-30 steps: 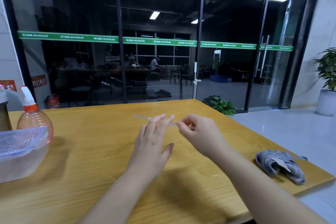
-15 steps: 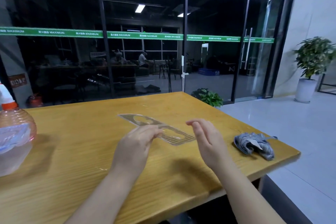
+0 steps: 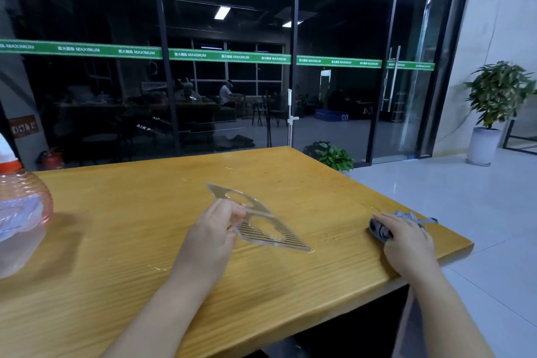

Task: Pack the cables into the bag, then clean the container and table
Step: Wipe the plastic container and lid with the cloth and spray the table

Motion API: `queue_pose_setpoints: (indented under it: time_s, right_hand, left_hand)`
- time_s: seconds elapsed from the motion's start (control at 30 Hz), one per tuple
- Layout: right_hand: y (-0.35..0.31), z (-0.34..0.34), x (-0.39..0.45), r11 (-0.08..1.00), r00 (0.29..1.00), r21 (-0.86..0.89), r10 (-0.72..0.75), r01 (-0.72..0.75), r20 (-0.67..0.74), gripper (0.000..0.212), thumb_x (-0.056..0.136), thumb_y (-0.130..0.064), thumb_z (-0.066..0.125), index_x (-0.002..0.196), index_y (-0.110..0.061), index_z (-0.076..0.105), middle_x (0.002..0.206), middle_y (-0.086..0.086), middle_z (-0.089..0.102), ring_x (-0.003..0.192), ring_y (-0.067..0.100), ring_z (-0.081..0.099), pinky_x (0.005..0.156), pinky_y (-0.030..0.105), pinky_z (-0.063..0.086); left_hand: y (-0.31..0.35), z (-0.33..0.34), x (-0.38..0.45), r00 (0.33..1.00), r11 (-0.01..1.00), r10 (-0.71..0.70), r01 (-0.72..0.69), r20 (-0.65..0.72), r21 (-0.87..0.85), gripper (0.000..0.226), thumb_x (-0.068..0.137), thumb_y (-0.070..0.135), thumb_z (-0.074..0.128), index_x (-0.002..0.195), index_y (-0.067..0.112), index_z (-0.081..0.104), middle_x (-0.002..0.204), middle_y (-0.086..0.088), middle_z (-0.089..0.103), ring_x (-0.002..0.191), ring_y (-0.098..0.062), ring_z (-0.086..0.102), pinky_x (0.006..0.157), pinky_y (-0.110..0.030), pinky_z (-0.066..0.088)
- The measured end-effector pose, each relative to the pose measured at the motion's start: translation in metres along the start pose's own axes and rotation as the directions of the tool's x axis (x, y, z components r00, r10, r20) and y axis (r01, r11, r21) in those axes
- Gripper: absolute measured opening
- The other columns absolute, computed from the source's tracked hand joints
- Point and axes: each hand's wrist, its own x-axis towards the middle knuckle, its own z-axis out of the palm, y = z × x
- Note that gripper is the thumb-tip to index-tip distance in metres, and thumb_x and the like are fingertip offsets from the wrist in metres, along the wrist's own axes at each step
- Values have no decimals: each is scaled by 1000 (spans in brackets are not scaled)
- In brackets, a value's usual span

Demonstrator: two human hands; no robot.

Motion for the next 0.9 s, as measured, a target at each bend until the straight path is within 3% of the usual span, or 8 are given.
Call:
queue_pose_setpoints:
  time_s: [0.17, 0.3, 0.47, 0.5, 0.6, 0.7, 0.8, 0.9]
  right_hand:
    - [6, 1, 4, 999, 998, -28, 35, -37, -47, 65, 82, 5, 38, 128, -39, 52, 136, -5, 50, 130, 18, 34, 101, 39, 24]
    - [7, 7, 2, 1000, 977, -5, -25, 25, -214, 65, 74, 13, 42, 117, -32, 60, 123, -1, 58, 118, 25, 43, 94, 41, 27]
    - [-31, 4, -5, 890, 728, 119, -276, 440, -628, 56, 68, 13, 38, 107, -20, 60, 106, 5, 65, 95, 30, 52, 80, 46, 42]
    - [-47, 0, -7, 837, 730, 234, -253, 494, -635, 51, 73, 16, 41, 110, -15, 60, 106, 3, 62, 96, 27, 51, 82, 41, 42]
    - [-105, -11, -11, 560, 886, 720, -57, 411, -461, 40, 89, 11, 47, 114, -21, 52, 103, -8, 56, 87, 10, 55, 68, 15, 44]
    - [-153, 0, 3, 163, 992, 984, 98, 68, -85, 23, 99, -8, 44, 115, -24, 46, 108, -2, 60, 74, 5, 63, 54, 21, 49]
    - [-187, 15, 19, -174, 940, 941, 132, -291, 315, 15, 101, -21, 42, 115, -22, 48, 107, 6, 61, 86, 24, 60, 81, 42, 51]
    - [-215, 26, 19, -335, 871, 825, 24, -455, 491, 20, 101, -31, 38, 108, -18, 52, 103, 11, 56, 88, 32, 58, 83, 50, 49]
  left_hand:
    - [-3, -5, 0, 998, 997, 39, -42, -49, -59, 56, 76, -13, 61, 84, 41, 48, 98, 19, 57, 94, 0, 55, 78, -25, 49]
    - [0, -16, -1, 995, 986, 101, -103, -22, -133, 13, 83, 37, 60, 86, 36, 47, 104, 21, 55, 85, -9, 58, 76, -24, 45]
    - [-2, -29, 5, 985, 969, 170, -173, -30, -175, 17, 81, 28, 67, 85, 19, 54, 105, 19, 57, 101, -3, 57, 82, -14, 43]
    - [-4, -31, 6, 984, 968, 176, -178, -30, -179, 18, 81, 30, 67, 85, 19, 54, 105, 19, 57, 101, -3, 57, 82, -13, 42]
    - [-11, -41, 12, 986, 966, 162, -167, -40, -200, 25, 78, 42, 64, 85, 19, 56, 105, 19, 59, 100, -4, 58, 82, -15, 45]
    - [-18, -53, 16, 992, 956, 96, -116, -87, -269, 21, 74, 43, 64, 82, 27, 55, 104, 17, 61, 96, -9, 61, 78, -22, 49]
    - [-27, -65, 16, 988, 941, 60, -102, -139, -321, 17, 71, 38, 66, 81, 30, 55, 104, 16, 62, 97, -11, 61, 77, -23, 51]
    - [-35, -76, 14, 985, 915, 26, -93, -173, -393, 17, 70, 32, 69, 79, 24, 56, 106, 10, 64, 100, -12, 62, 80, -21, 51]
